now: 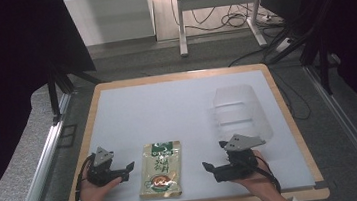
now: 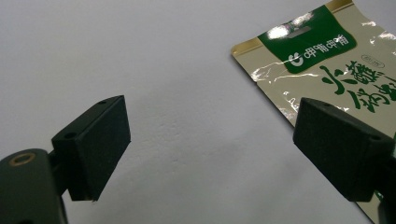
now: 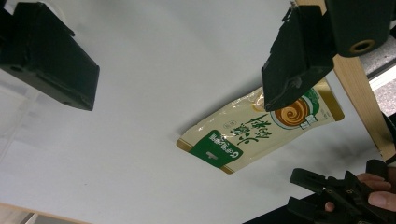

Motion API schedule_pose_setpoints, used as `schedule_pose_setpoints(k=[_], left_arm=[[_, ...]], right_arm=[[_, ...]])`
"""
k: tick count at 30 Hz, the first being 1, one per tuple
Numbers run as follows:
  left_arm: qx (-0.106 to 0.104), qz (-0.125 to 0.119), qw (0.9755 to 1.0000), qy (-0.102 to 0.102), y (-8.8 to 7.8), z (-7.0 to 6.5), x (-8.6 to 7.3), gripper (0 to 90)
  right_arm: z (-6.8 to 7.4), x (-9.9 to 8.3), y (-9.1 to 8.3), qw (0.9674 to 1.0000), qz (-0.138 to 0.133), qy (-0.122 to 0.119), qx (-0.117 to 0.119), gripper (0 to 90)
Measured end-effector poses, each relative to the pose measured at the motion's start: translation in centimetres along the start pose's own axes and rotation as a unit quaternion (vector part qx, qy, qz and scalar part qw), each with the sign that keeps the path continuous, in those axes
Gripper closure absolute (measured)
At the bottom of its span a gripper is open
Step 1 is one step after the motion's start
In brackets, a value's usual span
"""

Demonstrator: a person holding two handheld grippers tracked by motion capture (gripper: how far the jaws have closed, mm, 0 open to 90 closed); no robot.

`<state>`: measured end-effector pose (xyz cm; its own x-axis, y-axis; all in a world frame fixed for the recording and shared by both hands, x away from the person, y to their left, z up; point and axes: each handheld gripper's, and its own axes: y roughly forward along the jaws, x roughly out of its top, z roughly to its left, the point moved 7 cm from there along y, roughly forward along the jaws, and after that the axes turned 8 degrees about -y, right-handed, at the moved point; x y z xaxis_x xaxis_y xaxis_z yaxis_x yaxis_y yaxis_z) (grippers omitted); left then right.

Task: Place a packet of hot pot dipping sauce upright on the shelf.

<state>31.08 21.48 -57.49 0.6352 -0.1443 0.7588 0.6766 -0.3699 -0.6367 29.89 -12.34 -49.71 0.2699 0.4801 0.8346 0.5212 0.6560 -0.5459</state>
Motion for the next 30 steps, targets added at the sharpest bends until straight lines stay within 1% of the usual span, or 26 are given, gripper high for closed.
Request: schedule_pose_setpoints(k=[3,6,7,14,20,24,25,28,29,30], left_arm=[[0.001,0.001,1.0,0.0,0.1,0.0,0.0,10.9],[0.001,0.004,1.0,0.002,0.2,-0.1,-0.1,10.9],[0.001,0.004,1.0,0.003,0.2,-0.1,-0.1,10.9],[0.0,0.003,1.0,0.003,0.1,0.0,-0.1,10.9],[0.0,0.002,1.0,0.003,0.1,-0.1,-0.1,10.9],[0.0,0.005,1.0,0.005,0.2,-0.1,-0.1,10.9],[0.0,0.005,1.0,0.005,0.1,-0.1,-0.1,10.9],[-0.001,0.005,1.0,0.004,0.1,-0.1,-0.1,10.9],[-0.002,0.004,1.0,0.004,0.1,-0.1,-0.1,10.9],[-0.002,0.004,1.0,0.004,0.1,-0.1,-0.1,10.9]], right_arm=[[0.0,0.0,0.0,1.0,0.001,-0.001,0.002,12.6],[0.2,-0.2,0.1,0.9999,0.011,-0.004,0.005,12.8],[0.3,-0.3,0.2,0.9998,0.015,-0.008,0.007,13.3],[0.5,-0.1,0.4,0.9995,0.022,-0.018,0.012,13.7],[0.6,0.0,0.5,0.9993,0.026,-0.019,0.016,14.1],[0.6,0.6,0.6,0.9991,0.03,-0.019,0.022,14.4],[0.5,1.0,0.7,0.9989,0.033,-0.025,0.021,14.6],[0.3,1.3,0.6,0.9988,0.034,-0.03,0.021,14.6],[0.1,1.7,0.6,0.9983,0.038,-0.039,0.019,14.7],[0.1,2.0,0.6,0.9982,0.039,-0.043,0.018,14.9]])
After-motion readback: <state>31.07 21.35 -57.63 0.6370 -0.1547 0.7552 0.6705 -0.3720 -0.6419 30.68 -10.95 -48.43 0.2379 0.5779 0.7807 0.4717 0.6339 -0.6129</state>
